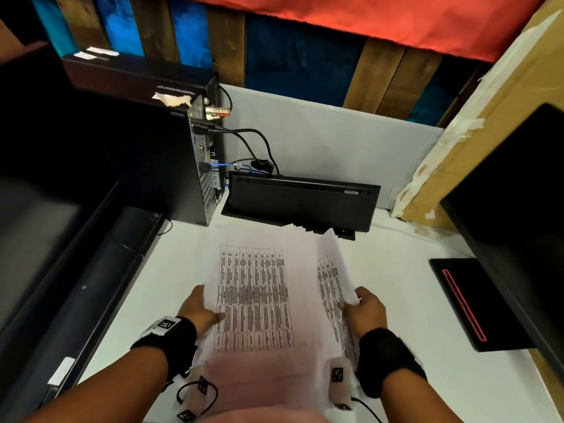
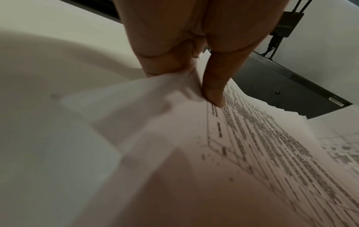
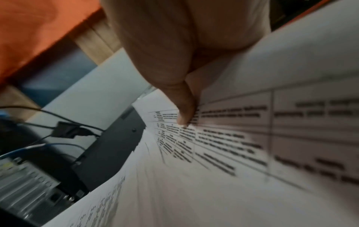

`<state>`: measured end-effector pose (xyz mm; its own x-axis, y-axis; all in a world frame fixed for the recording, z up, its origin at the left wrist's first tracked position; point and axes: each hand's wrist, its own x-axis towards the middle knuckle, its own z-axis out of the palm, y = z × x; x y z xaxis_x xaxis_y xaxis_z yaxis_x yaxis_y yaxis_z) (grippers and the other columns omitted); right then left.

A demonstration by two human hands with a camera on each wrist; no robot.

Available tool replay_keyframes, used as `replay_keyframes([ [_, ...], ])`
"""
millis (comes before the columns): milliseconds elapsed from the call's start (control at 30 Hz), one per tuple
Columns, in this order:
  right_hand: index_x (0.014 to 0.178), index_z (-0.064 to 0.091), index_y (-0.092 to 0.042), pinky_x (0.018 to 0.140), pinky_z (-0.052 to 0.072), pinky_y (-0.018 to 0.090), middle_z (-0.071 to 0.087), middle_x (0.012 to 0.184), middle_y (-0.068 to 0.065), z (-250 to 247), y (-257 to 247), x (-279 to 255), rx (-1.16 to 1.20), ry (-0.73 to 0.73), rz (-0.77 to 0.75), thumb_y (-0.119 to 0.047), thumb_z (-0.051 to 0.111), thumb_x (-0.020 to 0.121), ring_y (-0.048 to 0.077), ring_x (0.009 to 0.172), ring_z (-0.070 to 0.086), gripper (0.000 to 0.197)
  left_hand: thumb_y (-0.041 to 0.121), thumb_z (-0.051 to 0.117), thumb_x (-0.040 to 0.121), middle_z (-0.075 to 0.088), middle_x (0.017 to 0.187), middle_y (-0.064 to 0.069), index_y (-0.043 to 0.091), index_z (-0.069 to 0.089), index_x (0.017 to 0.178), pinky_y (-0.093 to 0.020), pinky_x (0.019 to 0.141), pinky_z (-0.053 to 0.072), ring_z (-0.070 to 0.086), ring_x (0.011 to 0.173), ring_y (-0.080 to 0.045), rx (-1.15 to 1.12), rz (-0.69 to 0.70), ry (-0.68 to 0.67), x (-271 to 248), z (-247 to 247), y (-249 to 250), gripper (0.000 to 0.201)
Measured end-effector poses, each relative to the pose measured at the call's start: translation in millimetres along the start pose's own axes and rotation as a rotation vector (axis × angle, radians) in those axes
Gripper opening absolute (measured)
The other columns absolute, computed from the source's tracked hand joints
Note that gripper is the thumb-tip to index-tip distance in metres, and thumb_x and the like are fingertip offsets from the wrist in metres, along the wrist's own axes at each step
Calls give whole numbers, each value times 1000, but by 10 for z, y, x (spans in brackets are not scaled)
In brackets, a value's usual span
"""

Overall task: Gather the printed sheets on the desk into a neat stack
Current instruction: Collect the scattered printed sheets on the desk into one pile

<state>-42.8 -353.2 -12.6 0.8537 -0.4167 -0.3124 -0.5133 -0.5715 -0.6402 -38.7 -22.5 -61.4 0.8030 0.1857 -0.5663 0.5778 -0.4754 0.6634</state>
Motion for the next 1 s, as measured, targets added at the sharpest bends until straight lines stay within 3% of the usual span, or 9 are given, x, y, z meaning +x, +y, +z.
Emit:
replay_keyframes([
  [67,86,64,-16,69,51,31,68,75,5,-152,-74,-46,-19,92,-25,-13,66,81,30,76,64,6,11,79,76,50,141,-17,7,32,143,-41,107,38,47,130,-34,21,-7,7,-11,-5,31,82],
  [200,108,67,-10,75,50,37,71,93,21,-707,-429,-149,-108,385,-167,-17,63,88,39,88,66,21,10,80,75,55,135,-16,5,34,141,-36,100,41,53,121,-32,39,-13,10,-13,-27,53,80],
  [333,104,68,-13,70,46,30,65,74,8,-1232,-938,-330,119,542,-358,-21,63,91,27,71,60,16,10,79,76,52,138,-17,3,32,142,-33,101,39,52,124,-31,57,-25,-12,-29,-31,91,81],
  [467,108,66,-8,84,53,34,71,95,6,-1101,-1043,-258,347,366,-309,-22,70,87,22,87,66,25,13,67,87,49,140,-17,2,31,142,-27,92,35,51,118,-28,69,-12,-36,-46,-19,131,66],
  [567,106,67,-6,77,52,32,72,99,13,-498,-847,-186,277,178,-200,-17,70,86,21,87,65,24,33,46,99,44,146,-20,0,34,142,-31,101,35,47,125,-29,9,-14,-30,-65,-55,185,55],
  [700,121,59,2,79,42,21,65,121,16,337,-459,-155,38,-93,-71,-22,63,92,28,111,61,38,87,31,73,36,155,-11,8,34,148,-42,117,24,33,142,-27,-205,-52,-138,-15,-118,196,109],
  [833,134,49,0,97,39,28,52,138,16,692,-198,-133,-72,-306,-29,-28,59,94,29,128,50,51,43,78,75,19,161,-11,8,9,153,-39,116,23,23,147,-29,-167,-58,-119,6,-9,115,110],
  [900,126,57,-10,92,42,32,56,128,16,640,-108,-68,-93,-153,-39,-36,68,85,31,121,52,50,24,83,73,19,160,-14,7,10,153,-38,116,23,23,147,-29,-70,-34,-95,-9,50,110,110],
  [1000,133,48,-19,99,37,48,45,138,13,340,39,21,-259,103,186,-55,69,76,34,128,40,70,13,84,69,31,156,-9,16,17,152,-42,116,27,32,143,-28,-111,50,-101,0,94,89,106],
])
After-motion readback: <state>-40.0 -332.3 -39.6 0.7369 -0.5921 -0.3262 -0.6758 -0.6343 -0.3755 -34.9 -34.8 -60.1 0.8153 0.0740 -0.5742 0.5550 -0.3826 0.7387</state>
